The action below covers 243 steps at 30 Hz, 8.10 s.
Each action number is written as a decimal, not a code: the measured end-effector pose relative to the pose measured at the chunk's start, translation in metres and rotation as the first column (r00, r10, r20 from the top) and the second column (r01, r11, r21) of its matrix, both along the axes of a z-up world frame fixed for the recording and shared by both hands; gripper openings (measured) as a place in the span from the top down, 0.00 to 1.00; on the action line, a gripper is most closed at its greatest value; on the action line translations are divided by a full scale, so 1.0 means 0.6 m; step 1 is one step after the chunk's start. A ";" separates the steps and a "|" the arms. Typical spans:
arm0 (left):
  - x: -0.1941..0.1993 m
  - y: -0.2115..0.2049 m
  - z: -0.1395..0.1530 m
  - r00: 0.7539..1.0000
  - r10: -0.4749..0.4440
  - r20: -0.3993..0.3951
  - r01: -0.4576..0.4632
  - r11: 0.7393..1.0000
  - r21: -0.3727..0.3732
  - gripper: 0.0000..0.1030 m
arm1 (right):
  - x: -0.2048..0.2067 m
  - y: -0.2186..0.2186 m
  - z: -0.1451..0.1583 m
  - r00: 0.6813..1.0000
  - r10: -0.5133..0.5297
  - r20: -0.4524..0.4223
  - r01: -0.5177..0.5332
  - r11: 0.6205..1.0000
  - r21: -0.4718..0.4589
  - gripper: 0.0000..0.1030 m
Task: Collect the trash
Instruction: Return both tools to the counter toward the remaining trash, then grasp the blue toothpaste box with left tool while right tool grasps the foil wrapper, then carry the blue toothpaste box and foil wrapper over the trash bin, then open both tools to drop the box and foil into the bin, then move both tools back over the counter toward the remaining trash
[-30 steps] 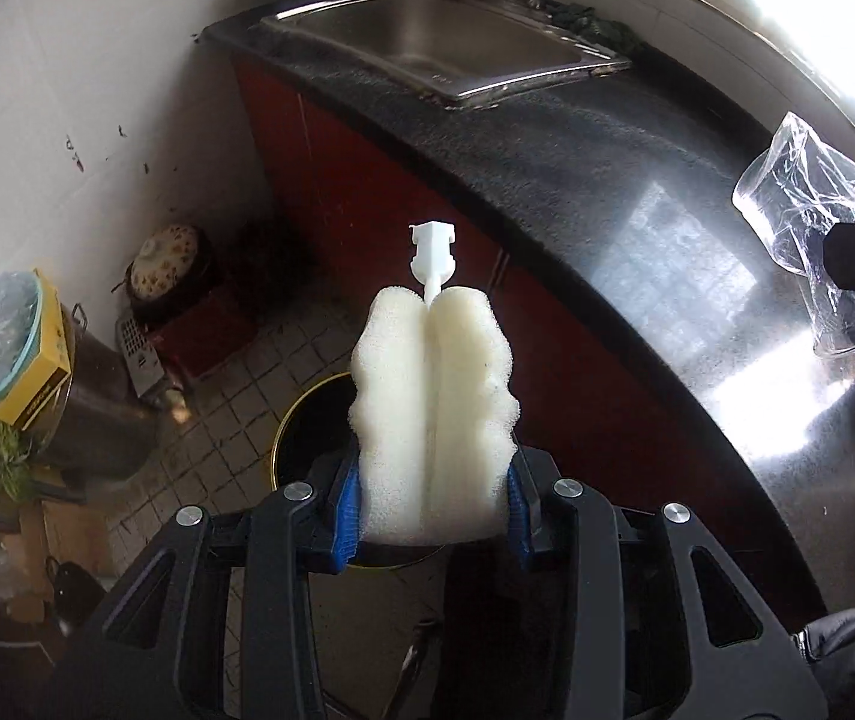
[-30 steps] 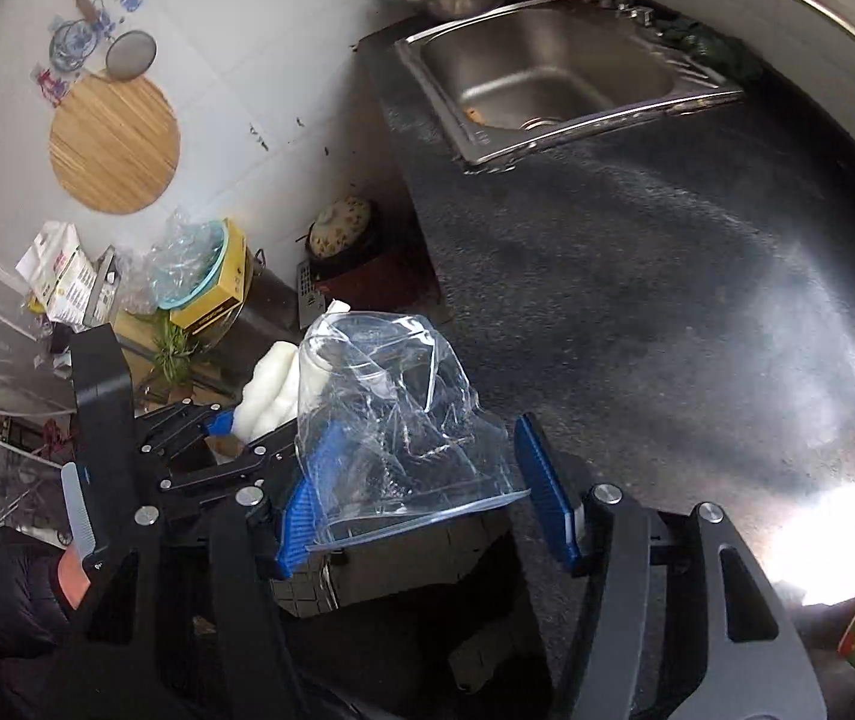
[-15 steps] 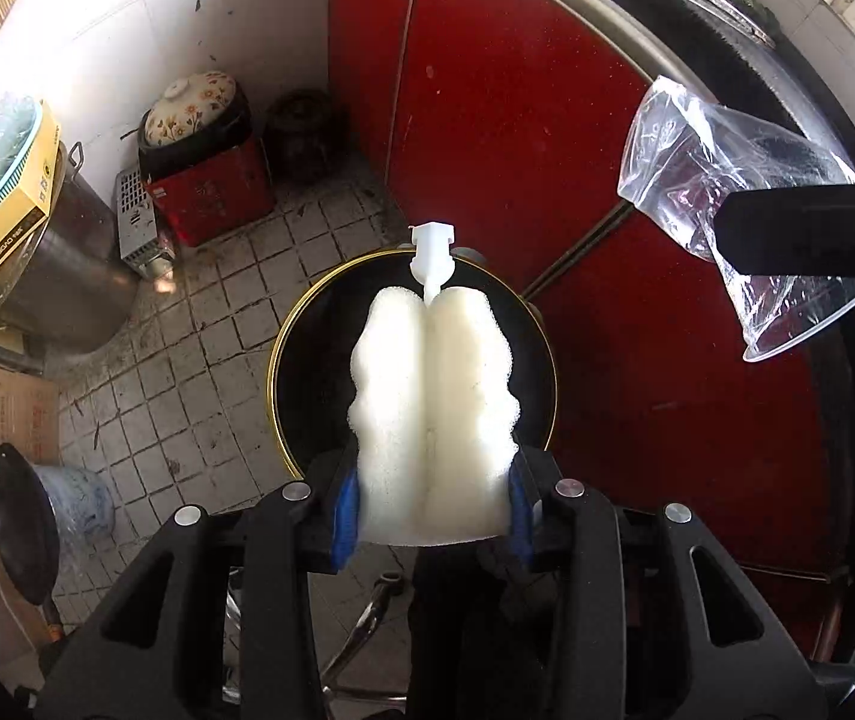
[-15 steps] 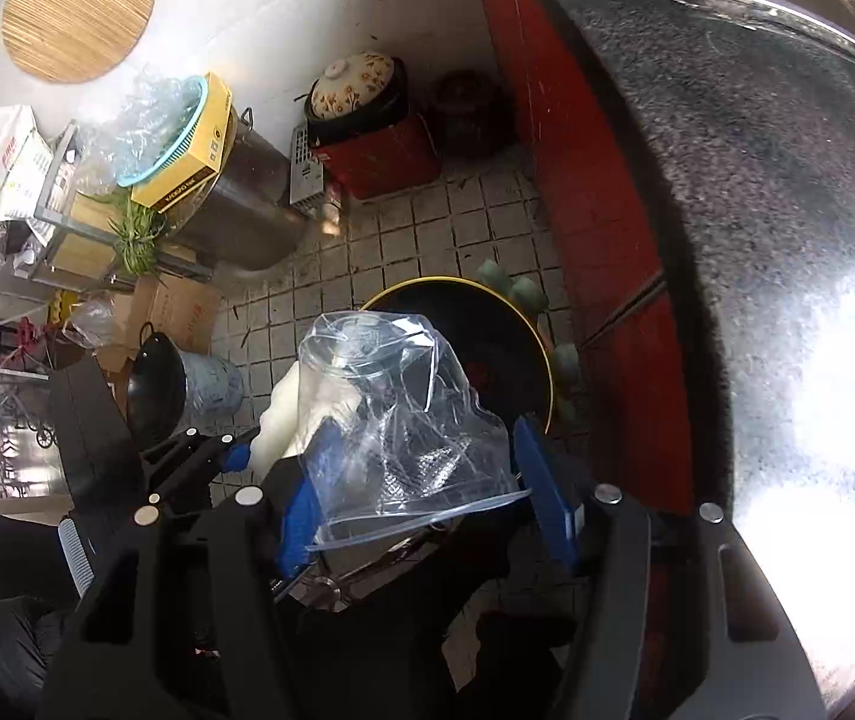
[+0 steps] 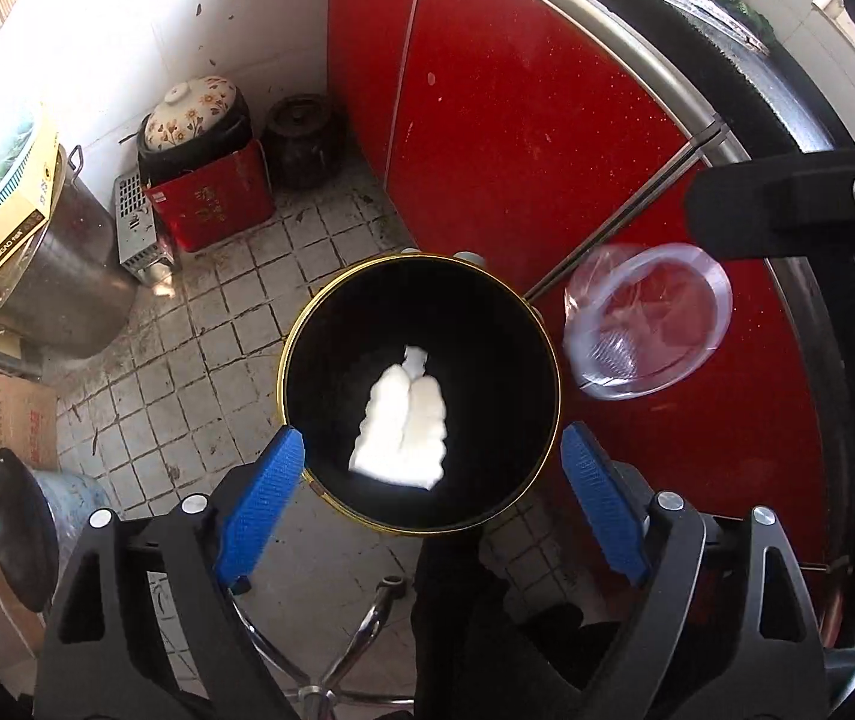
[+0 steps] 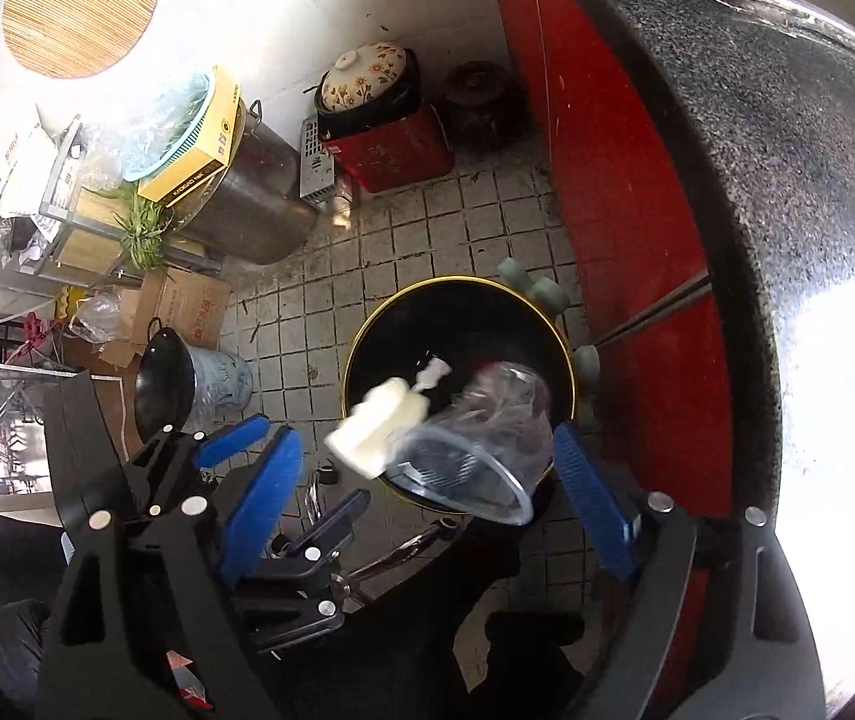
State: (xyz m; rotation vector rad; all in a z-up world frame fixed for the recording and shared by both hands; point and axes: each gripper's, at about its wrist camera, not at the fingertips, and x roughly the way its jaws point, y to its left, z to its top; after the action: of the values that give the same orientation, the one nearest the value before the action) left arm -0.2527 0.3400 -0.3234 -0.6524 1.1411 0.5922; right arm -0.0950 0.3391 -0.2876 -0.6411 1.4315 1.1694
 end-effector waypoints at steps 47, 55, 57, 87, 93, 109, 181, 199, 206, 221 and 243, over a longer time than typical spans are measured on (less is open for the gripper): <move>0.374 -0.663 0.389 0.395 -0.900 0.185 0.842 0.435 0.318 0.06 | 0.098 -1.073 0.369 0.268 -0.924 0.272 0.836 0.363 0.411 0.16; 0.435 -0.630 0.371 0.437 -0.887 0.147 0.821 0.460 0.337 0.06 | 0.141 -1.082 0.345 0.280 -0.933 0.225 0.849 0.350 0.396 0.16; 0.463 -0.619 0.363 0.440 -0.888 0.135 0.818 0.458 0.347 0.06 | 0.160 -1.086 0.335 0.283 -0.937 0.207 0.853 0.344 0.392 0.16; 0.802 -0.653 0.155 -0.018 -1.000 -0.011 0.965 -0.020 0.262 0.22 | 0.435 -1.067 0.110 0.571 -0.783 0.246 0.765 0.616 0.186 0.50; 0.807 -0.669 0.171 0.015 -1.000 -0.016 0.973 0.011 0.230 0.49 | 0.422 -1.066 0.137 0.558 -0.786 0.265 0.756 0.613 0.229 0.65; 0.658 -0.616 0.301 0.343 -0.930 0.133 0.877 0.368 0.308 0.61 | 0.320 -1.114 0.275 0.377 -0.875 0.304 0.795 0.474 0.380 0.66; -0.006 -0.019 0.071 0.998 -0.032 0.058 0.026 0.996 0.091 0.92 | -0.038 -0.044 0.044 0.996 0.086 0.035 -0.088 0.994 0.067 0.66; -0.019 0.011 0.080 0.994 -0.003 0.106 -0.008 0.994 0.105 0.13 | -0.024 -0.038 0.056 0.999 0.032 0.030 -0.034 0.996 0.083 0.23; 0.010 -0.002 0.122 0.991 -0.054 0.123 0.037 0.990 0.132 0.13 | -0.001 -0.088 0.110 0.998 -0.019 0.066 0.009 0.989 0.148 0.23; 0.297 -0.227 0.333 0.846 -0.484 0.224 0.427 0.866 0.259 0.09 | 0.160 -0.582 0.399 0.669 -0.651 0.360 0.498 0.751 0.433 0.18; 0.468 -0.599 0.387 0.587 -0.789 0.185 0.746 0.615 0.255 0.09 | 0.074 -1.049 0.385 0.302 -0.903 0.305 0.805 0.413 0.426 0.17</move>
State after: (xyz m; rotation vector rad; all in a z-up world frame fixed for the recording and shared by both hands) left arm 0.0283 -0.0193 -0.0914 -0.0434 0.9723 -0.1811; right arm -0.0504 -0.2902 -0.0568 0.0690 0.9151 0.1843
